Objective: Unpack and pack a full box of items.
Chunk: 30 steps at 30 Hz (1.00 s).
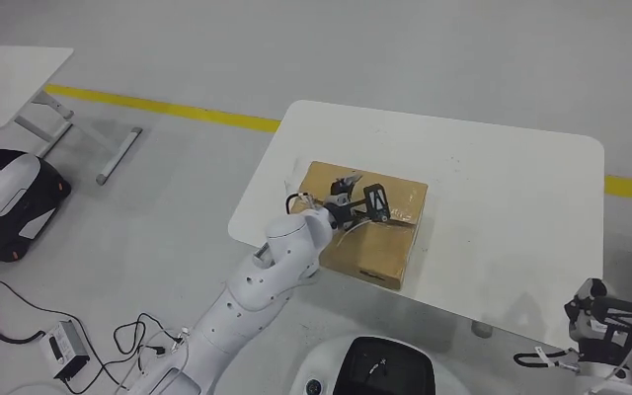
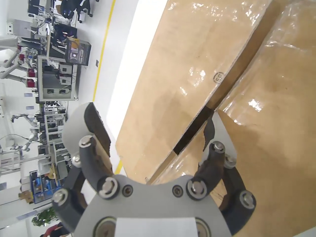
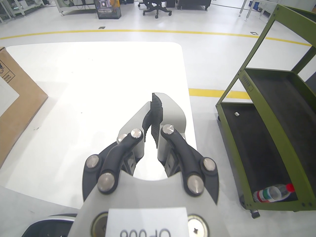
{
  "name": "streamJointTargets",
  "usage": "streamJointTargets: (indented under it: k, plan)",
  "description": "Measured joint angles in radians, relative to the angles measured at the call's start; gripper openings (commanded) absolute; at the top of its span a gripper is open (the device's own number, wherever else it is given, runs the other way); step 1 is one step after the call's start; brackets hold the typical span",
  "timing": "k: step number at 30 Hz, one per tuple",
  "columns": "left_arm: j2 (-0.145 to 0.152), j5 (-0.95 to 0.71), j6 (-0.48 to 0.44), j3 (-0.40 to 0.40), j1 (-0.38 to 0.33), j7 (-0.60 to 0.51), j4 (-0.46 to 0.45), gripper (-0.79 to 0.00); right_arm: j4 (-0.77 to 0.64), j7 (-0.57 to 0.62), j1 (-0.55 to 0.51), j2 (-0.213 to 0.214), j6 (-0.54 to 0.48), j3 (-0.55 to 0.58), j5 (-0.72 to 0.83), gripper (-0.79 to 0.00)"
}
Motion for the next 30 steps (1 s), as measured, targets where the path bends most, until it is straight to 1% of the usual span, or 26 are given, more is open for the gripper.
streamJointTargets:
  k: [1,2,11,17,22,30]
  plan:
    - [0.000,0.006,0.006,0.001,-0.002,0.007,0.006,-0.723,0.000,0.000,0.001,0.000,0.001,0.000,0.000,-0.785]
    - [0.000,0.011,0.014,0.002,-0.005,0.017,0.013,-0.785,0.001,0.001,0.002,0.000,0.001,0.001,0.001,-0.785]
    - [-0.004,0.038,0.055,0.015,-0.026,0.083,0.055,-0.785,0.008,0.006,0.010,-0.001,0.007,0.000,0.002,-0.785]
    - [-0.009,0.015,0.063,0.027,-0.040,0.122,0.050,-0.785,0.015,0.007,0.018,-0.002,0.014,0.003,0.005,-0.785]
    - [-0.017,-0.028,0.041,0.053,-0.054,0.111,0.024,-0.785,0.021,0.009,0.023,-0.002,0.015,0.006,0.006,-0.785]
    - [-0.033,-0.097,0.013,0.105,-0.077,0.064,-0.020,-0.785,0.024,0.010,0.029,-0.002,0.016,0.009,0.008,-0.785]
